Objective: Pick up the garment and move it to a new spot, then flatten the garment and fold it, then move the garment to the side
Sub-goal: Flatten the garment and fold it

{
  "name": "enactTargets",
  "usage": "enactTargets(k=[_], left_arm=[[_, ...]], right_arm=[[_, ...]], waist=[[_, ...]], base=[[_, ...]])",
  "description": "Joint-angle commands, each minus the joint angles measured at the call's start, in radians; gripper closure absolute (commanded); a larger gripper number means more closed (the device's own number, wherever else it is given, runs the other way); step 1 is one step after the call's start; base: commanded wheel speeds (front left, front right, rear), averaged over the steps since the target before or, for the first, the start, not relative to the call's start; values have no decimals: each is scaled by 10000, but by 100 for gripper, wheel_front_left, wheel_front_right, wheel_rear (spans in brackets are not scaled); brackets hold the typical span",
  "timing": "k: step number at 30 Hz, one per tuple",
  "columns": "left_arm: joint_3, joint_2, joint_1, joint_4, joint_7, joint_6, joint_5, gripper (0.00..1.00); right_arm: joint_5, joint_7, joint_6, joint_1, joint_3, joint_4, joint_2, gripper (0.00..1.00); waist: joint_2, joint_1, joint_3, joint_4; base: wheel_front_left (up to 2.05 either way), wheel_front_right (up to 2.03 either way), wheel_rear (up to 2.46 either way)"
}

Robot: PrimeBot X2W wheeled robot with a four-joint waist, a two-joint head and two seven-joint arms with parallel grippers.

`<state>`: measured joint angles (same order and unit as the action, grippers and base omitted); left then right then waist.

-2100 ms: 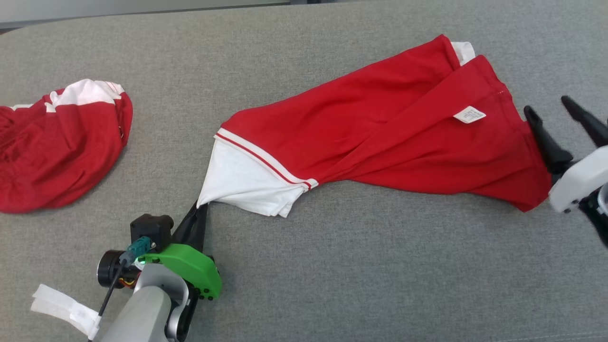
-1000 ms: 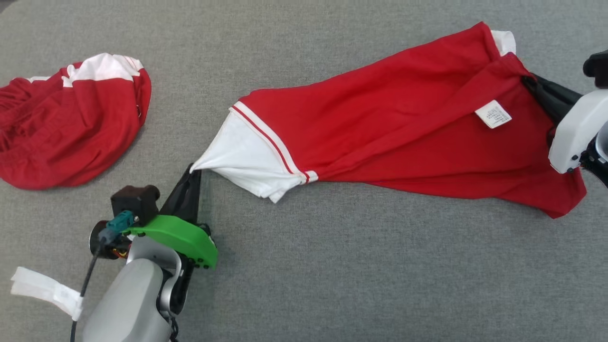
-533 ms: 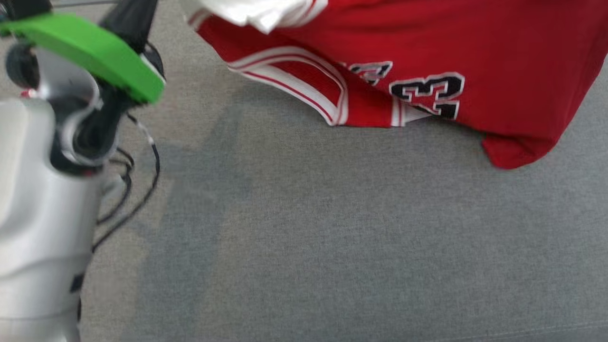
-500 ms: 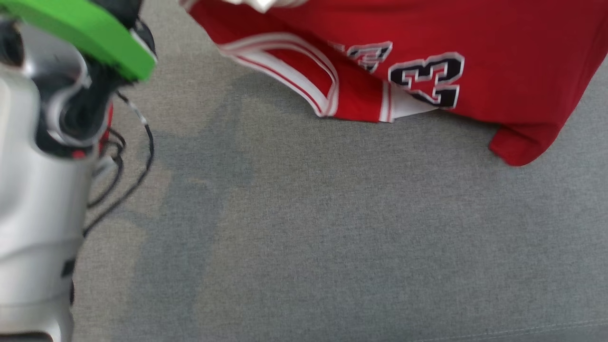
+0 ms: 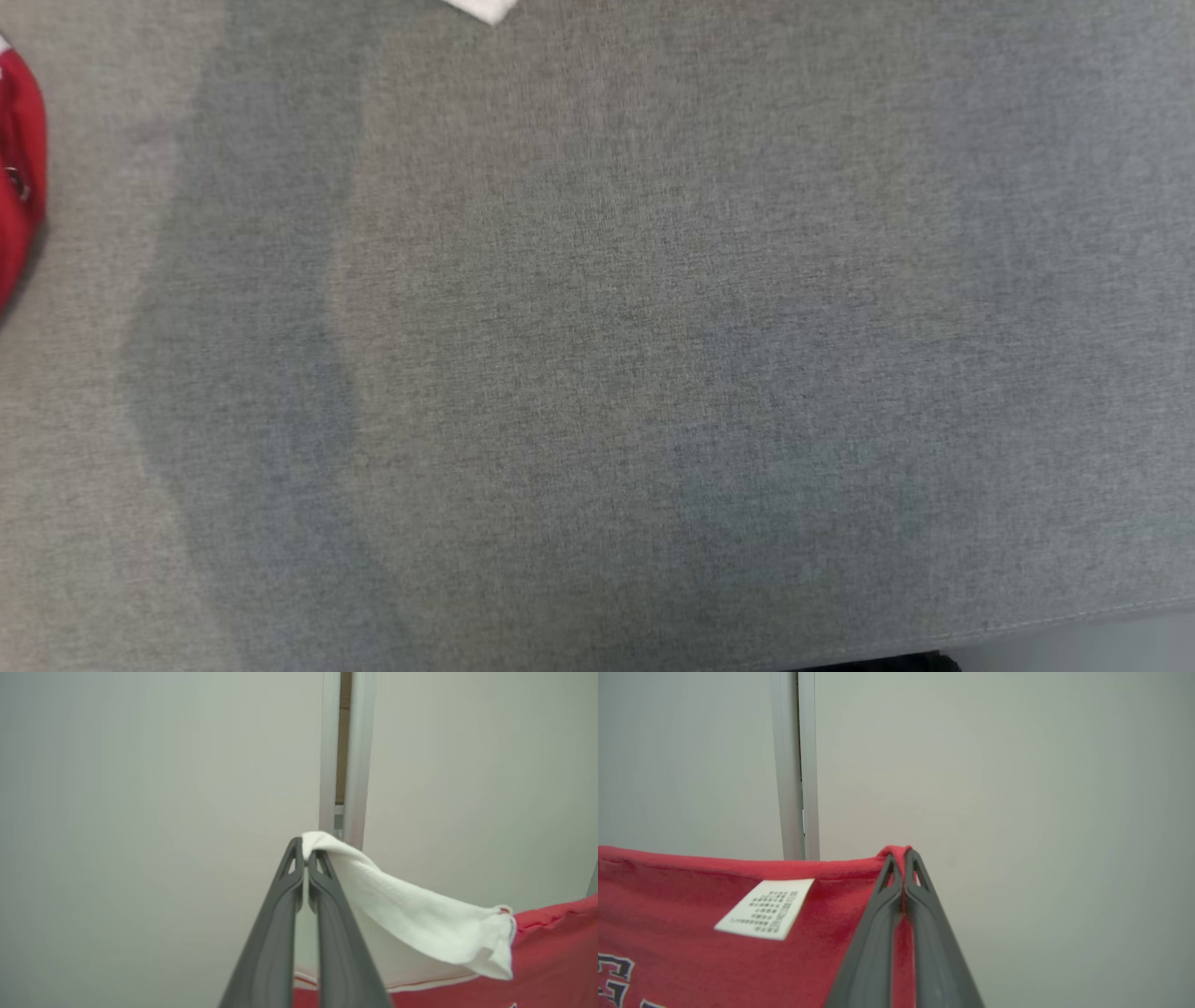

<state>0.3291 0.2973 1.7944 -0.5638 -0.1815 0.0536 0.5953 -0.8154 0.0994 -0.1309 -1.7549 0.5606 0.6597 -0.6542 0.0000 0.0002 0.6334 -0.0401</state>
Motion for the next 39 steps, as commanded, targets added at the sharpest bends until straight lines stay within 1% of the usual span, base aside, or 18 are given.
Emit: enactTargets(k=[1, 5, 8, 10, 15, 17, 19, 24, 26, 29, 32, 36, 39], left_arm=[[65, -79, 544, -253, 616, 125, -281, 100], [161, -130, 1374, -774, 2525, 339, -779, 100], [234, -152, 1314, -1074, 3509, 544, -708, 100], [376, -127, 941, -1176, 3910, 647, -638, 100], [805, -21, -464, -1054, 4292, 756, -133, 100], [1072, 22, -1220, -789, 4362, 766, 204, 100], [1206, 217, -2015, -422, 4410, 769, 598, 100], [1298, 701, -4389, 940, 4468, 767, 1381, 100], [1162, 940, -5509, 1617, 4474, 766, 1588, 100], [952, 1220, -7418, 2522, 4476, 765, 1872, 100], [695, 1471, -9633, 3272, 4478, 573, 2061, 100], [475, 1455, -12171, 3917, 4481, 225, 2442, 100], [465, 1301, -13635, 4094, 4482, 41, 2560, 100]], right_arm=[[257, 404, 2, -386, -21, 299, 181, 100], [891, 1212, 2, -1005, 149, 1058, 461, 100], [1113, 1449, 2, -931, 430, 1403, 522, 100], [1078, 1531, 2, -634, 580, 1595, 548, 100], [911, 1655, 2, 256, 910, 1797, 586, 100], [794, 1672, 2, 712, 914, 1767, 583, 100], [811, 1676, 2, 1130, 699, 1531, 496, 100], [1039, 1662, 2, 2932, -400, 433, 378, 100], [1203, 1663, 4, 3896, -1012, -152, 316, 100], [1426, 1657, 4, 5693, -1774, -942, 396, 100], [1571, 1659, 4, 7609, -2441, -1574, 615, 100], [1918, 1658, 9, 9720, -3045, -1938, 956, 100], [2101, 1658, 10, 10785, -3395, -2007, 1229, 100]], waist=[[0, -2, 1518, -379], [0, -2, 1857, -244], [0, -2, 1999, 0], [0, -2, 2029, 214], [0, -2, 1816, 680], [0, -2, 1636, 793], [0, -2, 1402, 856], [0, -2, 411, 882], [0, -2, -111, 842], [0, -2, -874, 747], [0, -2, -1698, 588], [0, -2, -2438, 439], [0, -2, -2876, 387]], base=[[0, 0, 0], [0, 0, 0], [0, 0, 0], [0, 0, 0], [0, 0, 0], [0, 0, 0], [0, 0, 0], [0, 0, 0], [0, 0, 0], [0, 0, 0], [0, 0, 0], [0, 0, 0], [0, 0, 0]])
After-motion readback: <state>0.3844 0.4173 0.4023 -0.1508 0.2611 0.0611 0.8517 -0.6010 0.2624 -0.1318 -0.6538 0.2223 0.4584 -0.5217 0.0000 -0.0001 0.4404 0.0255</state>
